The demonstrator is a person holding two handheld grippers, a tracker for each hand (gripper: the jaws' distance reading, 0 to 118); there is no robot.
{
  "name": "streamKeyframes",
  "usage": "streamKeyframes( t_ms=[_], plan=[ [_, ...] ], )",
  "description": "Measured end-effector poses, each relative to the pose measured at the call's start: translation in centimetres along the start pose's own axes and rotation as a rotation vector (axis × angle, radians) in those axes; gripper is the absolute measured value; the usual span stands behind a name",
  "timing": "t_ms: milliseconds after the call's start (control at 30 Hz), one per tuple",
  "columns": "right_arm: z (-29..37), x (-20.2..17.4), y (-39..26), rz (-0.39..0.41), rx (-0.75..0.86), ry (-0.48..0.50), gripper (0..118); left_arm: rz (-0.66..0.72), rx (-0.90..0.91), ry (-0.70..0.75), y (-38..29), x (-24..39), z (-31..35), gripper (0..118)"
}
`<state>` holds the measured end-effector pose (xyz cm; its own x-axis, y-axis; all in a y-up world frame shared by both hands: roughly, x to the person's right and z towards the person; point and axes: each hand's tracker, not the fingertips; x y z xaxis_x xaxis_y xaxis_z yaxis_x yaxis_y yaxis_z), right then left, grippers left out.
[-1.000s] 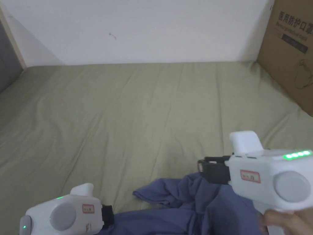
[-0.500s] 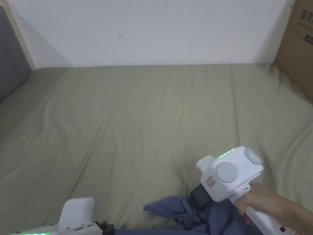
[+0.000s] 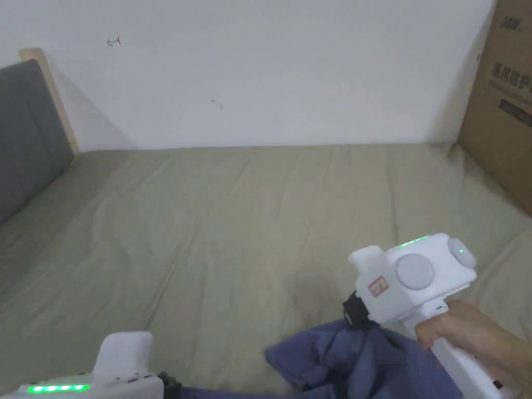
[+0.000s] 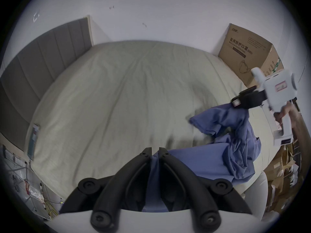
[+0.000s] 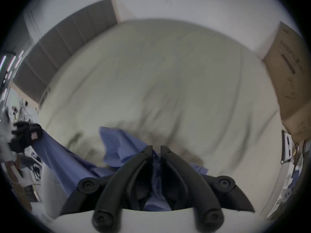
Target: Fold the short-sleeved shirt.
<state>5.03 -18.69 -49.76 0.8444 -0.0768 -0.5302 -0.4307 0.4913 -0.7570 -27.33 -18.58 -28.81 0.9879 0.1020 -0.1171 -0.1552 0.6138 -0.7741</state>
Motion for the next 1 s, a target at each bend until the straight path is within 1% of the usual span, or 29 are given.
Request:
streamKeyframes(
  t_ms=[33,67,167,233,267,300,333,433,500,533,600,633,700,767,833,867,900,967,1000],
  plan=[
    [1.9,0.9,0.6,-0.037,0.038,-0.012,8,0.009,0.023,0.018,0.5,-0.2,0.7,4],
    [4.0,1.9,1.3,-0.091,0.087,-0.026,8,0.004,0.048,0.04,1.2,-0.4,1.6,4],
    [9.9,4.6,2.6,-0.183,0.2,-0.011,8,0.01,0.135,0.09,3.6,-1.2,4.3,4],
    [13.5,5.0,2.9,-0.2,0.265,-0.033,8,0.025,0.193,0.118,5.3,-1.8,6.0,4],
    [15.2,5.4,3.1,-0.193,0.289,-0.049,8,0.034,0.215,0.137,6.4,-2.1,6.8,4],
    [16.8,5.9,3.3,-0.208,0.317,-0.078,8,0.042,0.249,0.131,7.6,-2.7,7.7,4],
    [18.0,6.3,3.6,-0.226,0.336,-0.084,8,0.055,0.283,0.125,8.5,-3.0,8.6,4],
    [21.8,7.7,4.0,-0.31,0.427,-0.037,8,0.059,0.365,0.138,12.1,-3.5,10.8,4],
    [24.0,7.3,4.6,-0.343,0.472,-0.018,8,0.052,0.388,0.14,14.9,-3.5,11.7,4],
    [24.8,7.3,5.0,-0.346,0.485,-0.013,8,0.049,0.407,0.138,16.1,-3.5,12.1,4],
    [26.1,7.3,6.9,-0.362,0.516,-0.027,8,0.039,0.441,0.139,19.1,-3.2,12.6,4],
    [26.8,7.3,7.7,-0.354,0.53,-0.033,8,0.026,0.456,0.15,20.5,-3.1,12.8,4],
    [28.3,7.1,9.9,-0.366,0.567,-0.05,8,0.004,0.483,0.165,23.5,-2.4,13.4,4],
    [29.5,7.7,12.5,-0.39,0.599,-0.059,8,0.004,0.499,0.164,26.5,-2.2,13.9,4],
    [31.2,8.0,14.9,-0.394,0.635,-0.069,8,-0.005,0.528,0.163,29.5,-1.9,14.4,4],
    [32.0,8.4,16.3,-0.416,0.671,-0.072,8,-0.008,0.547,0.17,31.2,-1.7,14.7,4],
    [32.9,8.7,17.6,-0.413,0.679,-0.066,8,-0.021,0.568,0.173,32.7,-1.5,14.8,4],
    [34.8,9.0,19.7,-0.436,0.727,-0.065,8,-0.025,0.593,0.18,35.7,-1.3,15.0,4],
    [35.7,9.2,20.8,-0.424,0.742,-0.07,8,-0.034,0.606,0.181,37.0,-1.1,15.0,4]
  ],
)
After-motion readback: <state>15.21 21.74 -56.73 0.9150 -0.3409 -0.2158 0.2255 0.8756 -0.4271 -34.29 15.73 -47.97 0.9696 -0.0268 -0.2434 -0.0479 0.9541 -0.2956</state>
